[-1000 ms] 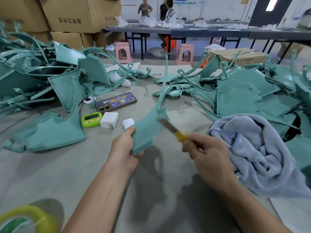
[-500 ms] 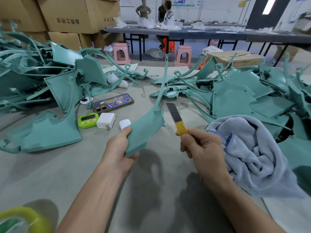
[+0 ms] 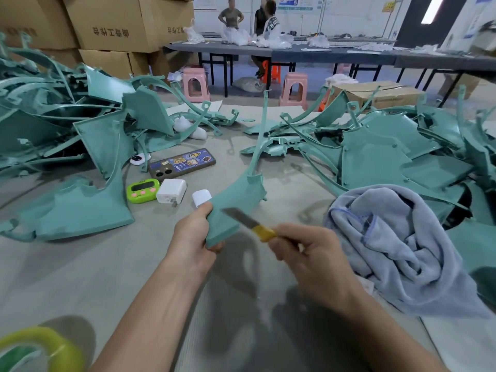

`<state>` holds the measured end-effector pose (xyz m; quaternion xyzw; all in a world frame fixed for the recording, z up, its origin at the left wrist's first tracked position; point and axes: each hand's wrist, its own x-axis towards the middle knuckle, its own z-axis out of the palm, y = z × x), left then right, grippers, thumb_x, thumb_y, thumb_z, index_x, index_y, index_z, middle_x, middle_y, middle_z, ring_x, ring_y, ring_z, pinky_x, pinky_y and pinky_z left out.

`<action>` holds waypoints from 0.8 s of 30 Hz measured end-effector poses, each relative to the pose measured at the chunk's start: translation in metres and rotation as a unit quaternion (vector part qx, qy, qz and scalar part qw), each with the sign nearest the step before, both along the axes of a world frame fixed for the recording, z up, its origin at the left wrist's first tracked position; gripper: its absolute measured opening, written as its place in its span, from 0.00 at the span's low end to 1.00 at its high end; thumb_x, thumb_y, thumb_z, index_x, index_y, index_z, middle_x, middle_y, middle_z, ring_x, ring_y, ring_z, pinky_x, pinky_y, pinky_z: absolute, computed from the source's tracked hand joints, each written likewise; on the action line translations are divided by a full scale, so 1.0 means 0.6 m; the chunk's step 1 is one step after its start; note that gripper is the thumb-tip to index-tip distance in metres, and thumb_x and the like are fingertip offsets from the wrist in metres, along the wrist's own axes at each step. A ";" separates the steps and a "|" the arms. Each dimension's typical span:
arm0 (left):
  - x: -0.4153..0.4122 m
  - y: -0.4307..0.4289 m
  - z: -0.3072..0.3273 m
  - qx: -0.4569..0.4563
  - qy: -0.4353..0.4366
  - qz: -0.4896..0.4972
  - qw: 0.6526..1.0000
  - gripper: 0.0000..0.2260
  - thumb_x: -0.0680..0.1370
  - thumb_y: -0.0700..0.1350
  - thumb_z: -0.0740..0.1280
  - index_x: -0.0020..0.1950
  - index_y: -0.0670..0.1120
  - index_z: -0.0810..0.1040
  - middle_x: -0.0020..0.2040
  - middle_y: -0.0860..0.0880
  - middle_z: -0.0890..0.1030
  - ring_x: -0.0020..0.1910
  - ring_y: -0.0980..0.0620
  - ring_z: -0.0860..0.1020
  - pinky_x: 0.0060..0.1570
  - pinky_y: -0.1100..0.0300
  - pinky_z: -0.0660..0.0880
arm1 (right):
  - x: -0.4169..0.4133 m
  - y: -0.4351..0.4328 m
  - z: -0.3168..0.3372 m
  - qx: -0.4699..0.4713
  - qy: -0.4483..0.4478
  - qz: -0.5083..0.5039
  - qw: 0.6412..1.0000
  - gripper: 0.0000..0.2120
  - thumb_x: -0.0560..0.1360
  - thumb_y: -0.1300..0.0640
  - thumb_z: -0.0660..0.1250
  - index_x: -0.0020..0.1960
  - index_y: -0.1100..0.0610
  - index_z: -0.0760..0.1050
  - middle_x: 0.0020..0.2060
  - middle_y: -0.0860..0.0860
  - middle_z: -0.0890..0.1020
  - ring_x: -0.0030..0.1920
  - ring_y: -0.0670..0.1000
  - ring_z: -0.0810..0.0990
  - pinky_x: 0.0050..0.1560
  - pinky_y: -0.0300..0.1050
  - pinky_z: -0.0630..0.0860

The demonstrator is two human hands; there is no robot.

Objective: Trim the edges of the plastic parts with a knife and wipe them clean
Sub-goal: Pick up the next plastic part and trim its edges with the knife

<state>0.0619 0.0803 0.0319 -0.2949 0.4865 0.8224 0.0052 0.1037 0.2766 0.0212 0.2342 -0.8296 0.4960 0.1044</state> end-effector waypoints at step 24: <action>0.039 0.014 0.000 -0.615 0.406 -0.136 0.662 0.27 0.64 0.44 0.69 0.63 0.58 0.81 0.75 0.57 0.69 0.74 0.62 0.65 0.72 0.66 0.64 | -0.053 0.052 0.022 -0.374 -0.386 0.015 0.844 0.05 0.69 0.62 0.72 0.39 0.63 0.86 0.40 0.60 0.86 0.40 0.54 0.86 0.40 0.43 0.82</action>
